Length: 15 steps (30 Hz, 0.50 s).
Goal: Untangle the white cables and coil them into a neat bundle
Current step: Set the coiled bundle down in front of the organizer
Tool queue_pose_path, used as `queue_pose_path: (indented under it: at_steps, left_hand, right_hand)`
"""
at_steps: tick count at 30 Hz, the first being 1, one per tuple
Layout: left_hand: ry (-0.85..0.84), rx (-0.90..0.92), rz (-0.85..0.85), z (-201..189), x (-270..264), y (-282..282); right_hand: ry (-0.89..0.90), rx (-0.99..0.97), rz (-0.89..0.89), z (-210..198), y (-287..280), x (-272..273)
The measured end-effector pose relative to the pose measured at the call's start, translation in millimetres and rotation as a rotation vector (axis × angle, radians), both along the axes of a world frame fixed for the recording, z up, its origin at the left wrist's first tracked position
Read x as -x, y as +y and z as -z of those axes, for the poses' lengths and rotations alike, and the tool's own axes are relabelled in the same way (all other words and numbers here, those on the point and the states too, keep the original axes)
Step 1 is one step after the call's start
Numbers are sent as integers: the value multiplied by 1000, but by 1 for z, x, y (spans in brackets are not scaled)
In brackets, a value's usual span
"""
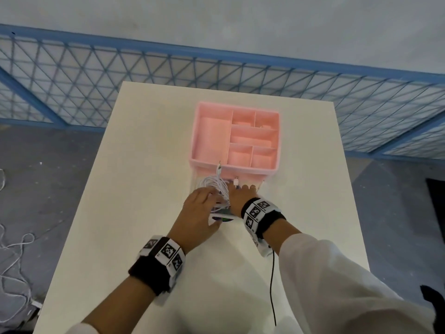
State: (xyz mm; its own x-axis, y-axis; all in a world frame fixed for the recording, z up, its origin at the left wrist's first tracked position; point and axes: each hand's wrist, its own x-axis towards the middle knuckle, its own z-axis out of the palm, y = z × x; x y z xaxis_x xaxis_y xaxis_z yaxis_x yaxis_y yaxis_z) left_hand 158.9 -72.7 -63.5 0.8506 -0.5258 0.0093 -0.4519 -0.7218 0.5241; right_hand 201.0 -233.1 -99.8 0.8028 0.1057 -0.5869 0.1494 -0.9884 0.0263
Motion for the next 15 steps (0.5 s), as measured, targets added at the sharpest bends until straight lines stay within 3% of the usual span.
queue_pose_path:
  at_steps: [2, 5, 12, 15]
  left_hand:
    - [24, -231, 215, 14, -13, 2]
    - [151, -429, 335, 28, -35, 2]
    - [373, -425, 344, 15, -70, -16]
    - [356, -443, 337, 17, -85, -27]
  right_hand:
    - [2, 9, -23, 0, 1, 0]
    - [-27, -39, 13, 1, 0, 4]
    - [-171, -427, 503, -7, -13, 13]
    - [-226, -500, 637, -7, -10, 9]
